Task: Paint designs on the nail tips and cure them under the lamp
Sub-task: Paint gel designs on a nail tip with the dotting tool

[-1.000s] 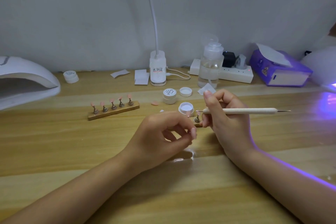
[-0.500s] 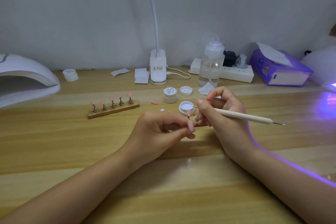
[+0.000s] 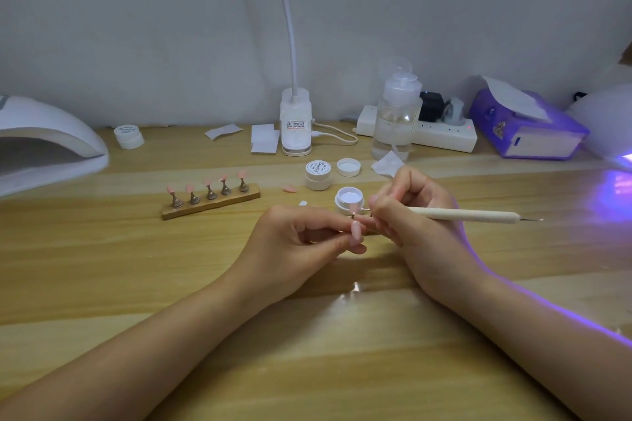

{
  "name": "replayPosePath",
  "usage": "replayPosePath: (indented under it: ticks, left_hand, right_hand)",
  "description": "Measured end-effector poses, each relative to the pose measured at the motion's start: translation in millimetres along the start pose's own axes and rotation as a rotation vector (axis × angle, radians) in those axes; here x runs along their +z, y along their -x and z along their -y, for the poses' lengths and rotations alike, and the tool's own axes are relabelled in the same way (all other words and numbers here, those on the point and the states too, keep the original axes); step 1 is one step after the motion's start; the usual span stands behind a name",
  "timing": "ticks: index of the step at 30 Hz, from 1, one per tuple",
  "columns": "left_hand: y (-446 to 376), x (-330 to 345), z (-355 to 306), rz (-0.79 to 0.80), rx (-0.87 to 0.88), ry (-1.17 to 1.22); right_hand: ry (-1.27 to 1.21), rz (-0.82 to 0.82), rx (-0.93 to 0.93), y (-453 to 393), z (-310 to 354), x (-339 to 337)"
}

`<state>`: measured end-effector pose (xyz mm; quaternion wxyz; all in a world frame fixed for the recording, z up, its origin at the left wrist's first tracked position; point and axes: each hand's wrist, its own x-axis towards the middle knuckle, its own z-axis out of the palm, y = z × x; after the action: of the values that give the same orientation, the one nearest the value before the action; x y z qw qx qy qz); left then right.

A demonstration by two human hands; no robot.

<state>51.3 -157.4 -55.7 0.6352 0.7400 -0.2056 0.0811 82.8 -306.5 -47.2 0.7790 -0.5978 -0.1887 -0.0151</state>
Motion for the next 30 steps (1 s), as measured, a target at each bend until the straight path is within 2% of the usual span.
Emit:
replayPosePath:
  ticks: [11,30]
  left_hand:
    - [0.2,-0.6,-0.3,0.017,-0.002,0.022]
    - [-1.0,0.1,0.8,0.021,0.005,0.031]
  right_hand:
    - [-0.075,0.029,0.057,-0.2,1.3,3.0]
    - [-0.032,0.040,0.074,-1.2,-0.7,3.4]
